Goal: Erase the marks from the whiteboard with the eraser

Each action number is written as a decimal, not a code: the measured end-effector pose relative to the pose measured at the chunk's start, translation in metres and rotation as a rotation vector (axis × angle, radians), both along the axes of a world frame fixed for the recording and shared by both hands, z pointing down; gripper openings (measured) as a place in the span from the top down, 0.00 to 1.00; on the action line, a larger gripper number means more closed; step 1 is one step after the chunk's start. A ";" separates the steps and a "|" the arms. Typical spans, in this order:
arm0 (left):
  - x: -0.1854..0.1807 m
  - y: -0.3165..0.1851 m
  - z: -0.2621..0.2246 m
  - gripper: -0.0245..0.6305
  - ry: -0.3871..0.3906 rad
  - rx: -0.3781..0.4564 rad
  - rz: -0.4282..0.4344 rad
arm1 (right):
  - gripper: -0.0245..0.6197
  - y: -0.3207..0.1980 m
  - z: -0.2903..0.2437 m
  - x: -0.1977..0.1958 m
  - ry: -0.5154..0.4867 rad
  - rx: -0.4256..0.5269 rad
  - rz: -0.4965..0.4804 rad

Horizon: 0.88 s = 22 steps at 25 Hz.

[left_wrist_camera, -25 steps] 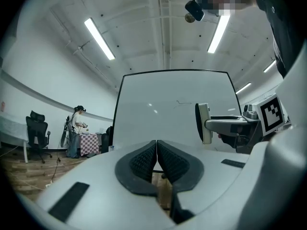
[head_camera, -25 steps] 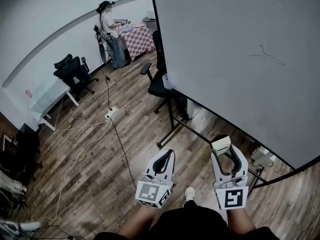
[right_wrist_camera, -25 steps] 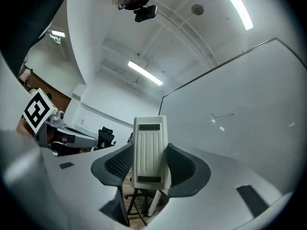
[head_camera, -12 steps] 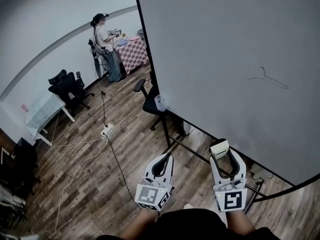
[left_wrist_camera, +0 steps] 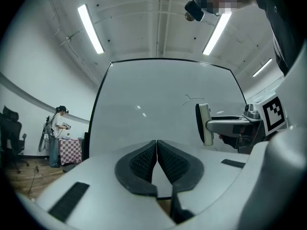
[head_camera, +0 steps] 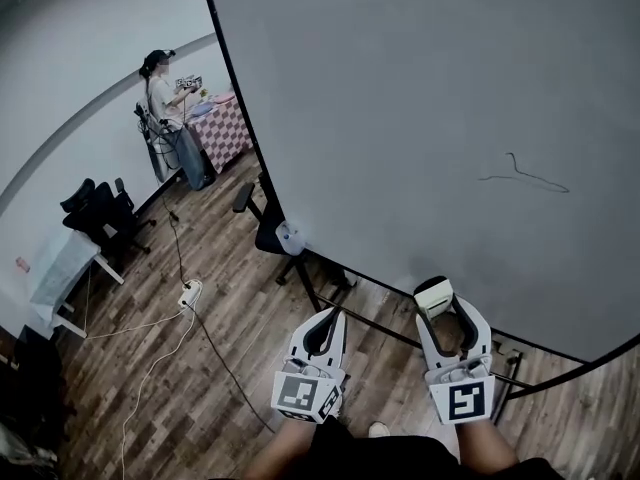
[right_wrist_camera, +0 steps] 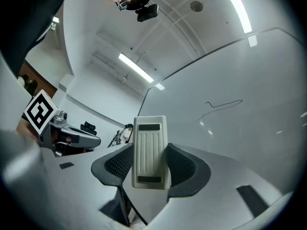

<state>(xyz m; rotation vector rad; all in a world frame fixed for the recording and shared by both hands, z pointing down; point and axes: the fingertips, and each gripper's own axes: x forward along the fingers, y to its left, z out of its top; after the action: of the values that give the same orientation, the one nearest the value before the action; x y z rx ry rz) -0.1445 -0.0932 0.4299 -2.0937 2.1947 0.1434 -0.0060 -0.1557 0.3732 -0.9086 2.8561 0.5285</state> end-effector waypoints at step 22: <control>-0.082 -0.128 -0.037 0.93 -0.064 0.091 0.464 | 0.58 -0.110 -0.047 -0.060 0.108 0.154 0.604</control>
<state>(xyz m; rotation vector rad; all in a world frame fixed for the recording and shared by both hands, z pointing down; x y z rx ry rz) -0.2262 -0.2212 0.3925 -2.4743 1.5997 0.2037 -0.0664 -0.2655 0.3257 -1.7600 2.5401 0.8541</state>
